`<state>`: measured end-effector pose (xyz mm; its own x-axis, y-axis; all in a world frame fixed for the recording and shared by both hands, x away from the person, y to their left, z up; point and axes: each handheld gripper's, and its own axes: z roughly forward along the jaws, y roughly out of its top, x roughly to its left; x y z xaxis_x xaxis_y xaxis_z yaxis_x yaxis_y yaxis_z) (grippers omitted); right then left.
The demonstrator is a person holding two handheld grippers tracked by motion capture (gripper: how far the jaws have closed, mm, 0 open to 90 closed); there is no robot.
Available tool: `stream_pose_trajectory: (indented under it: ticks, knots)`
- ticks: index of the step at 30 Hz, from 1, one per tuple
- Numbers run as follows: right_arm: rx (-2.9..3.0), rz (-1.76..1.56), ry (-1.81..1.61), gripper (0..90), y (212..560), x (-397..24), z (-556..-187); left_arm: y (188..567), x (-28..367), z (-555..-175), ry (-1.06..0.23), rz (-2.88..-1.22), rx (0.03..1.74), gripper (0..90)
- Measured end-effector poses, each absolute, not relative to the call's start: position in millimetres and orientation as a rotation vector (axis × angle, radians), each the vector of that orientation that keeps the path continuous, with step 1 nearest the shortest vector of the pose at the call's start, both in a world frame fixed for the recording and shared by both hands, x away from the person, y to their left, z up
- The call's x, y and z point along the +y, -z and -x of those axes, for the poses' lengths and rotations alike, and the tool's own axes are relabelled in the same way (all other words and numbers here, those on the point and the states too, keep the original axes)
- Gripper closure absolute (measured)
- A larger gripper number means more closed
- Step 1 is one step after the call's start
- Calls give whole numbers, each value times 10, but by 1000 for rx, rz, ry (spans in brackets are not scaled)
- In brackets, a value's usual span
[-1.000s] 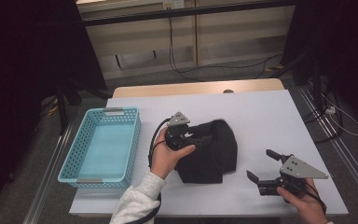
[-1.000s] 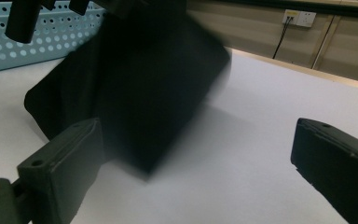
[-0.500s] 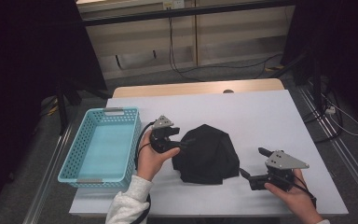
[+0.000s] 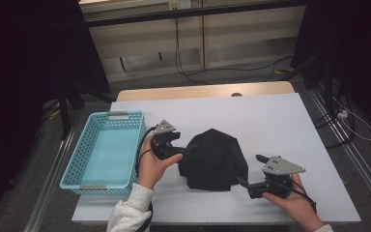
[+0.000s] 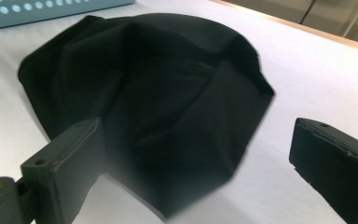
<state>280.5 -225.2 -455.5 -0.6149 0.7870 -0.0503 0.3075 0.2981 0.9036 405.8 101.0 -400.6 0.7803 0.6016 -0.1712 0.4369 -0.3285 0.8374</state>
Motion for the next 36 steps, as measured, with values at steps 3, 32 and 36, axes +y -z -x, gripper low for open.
stream_pose_trajectory:
  ticks: [3, 32, 36]
  knots:
    - [2092, -951, -1278, 28, 4539, -2159, -2821, 4016, 1047, -4050, -215, -1980, 795, 125]
    - [2276, -802, -1324, 464, 4525, -1617, -3035, 4031, 1170, -4034, -254, -1937, 850, 115]
    - [2320, -807, -1300, 667, 4533, -1537, -3091, 4050, 1199, -4031, -261, -1939, 857, 115]
